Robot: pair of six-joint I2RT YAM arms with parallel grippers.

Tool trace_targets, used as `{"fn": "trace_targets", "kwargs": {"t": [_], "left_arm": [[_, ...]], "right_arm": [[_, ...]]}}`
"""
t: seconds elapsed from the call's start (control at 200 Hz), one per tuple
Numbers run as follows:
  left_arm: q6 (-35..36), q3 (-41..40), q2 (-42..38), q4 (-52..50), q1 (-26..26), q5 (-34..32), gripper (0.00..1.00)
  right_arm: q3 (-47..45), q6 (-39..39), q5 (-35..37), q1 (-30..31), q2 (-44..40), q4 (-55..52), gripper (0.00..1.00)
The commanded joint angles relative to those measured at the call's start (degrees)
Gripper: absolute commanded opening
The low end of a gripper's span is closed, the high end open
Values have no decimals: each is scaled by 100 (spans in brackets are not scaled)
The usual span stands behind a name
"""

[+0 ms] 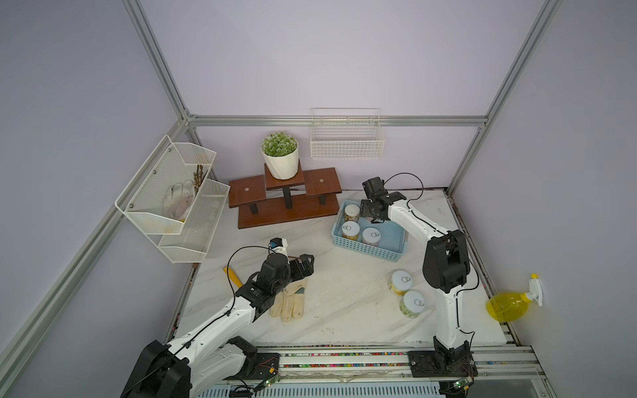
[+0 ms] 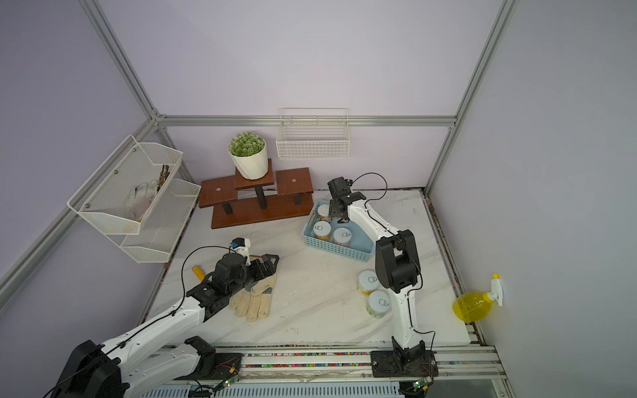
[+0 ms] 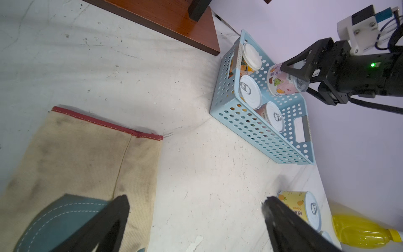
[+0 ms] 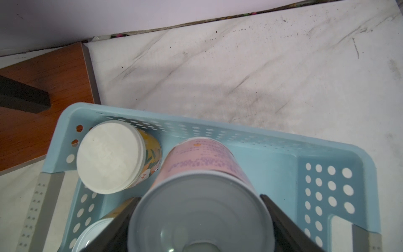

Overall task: Put the canned food in the basket
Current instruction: Place the canned food in the basket.

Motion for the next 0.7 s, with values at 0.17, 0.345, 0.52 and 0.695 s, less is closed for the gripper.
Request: {"fn": "trace_targets", "kwargs": {"t": [0.17, 0.345, 0.52, 0.695], "left_arm": [[51, 19, -420, 1, 229, 440, 100], [90, 27, -629, -162, 360, 569, 100], [94, 57, -853, -257, 592, 761, 100], [187, 108, -897, -447, 702, 752, 100]], "right_arm": [[578, -50, 121, -47, 344, 214, 0], [638, -59, 158, -51, 509, 197, 0], [632, -63, 115, -59, 676, 185, 0], [694, -85, -26, -57, 870, 164, 0]]}}
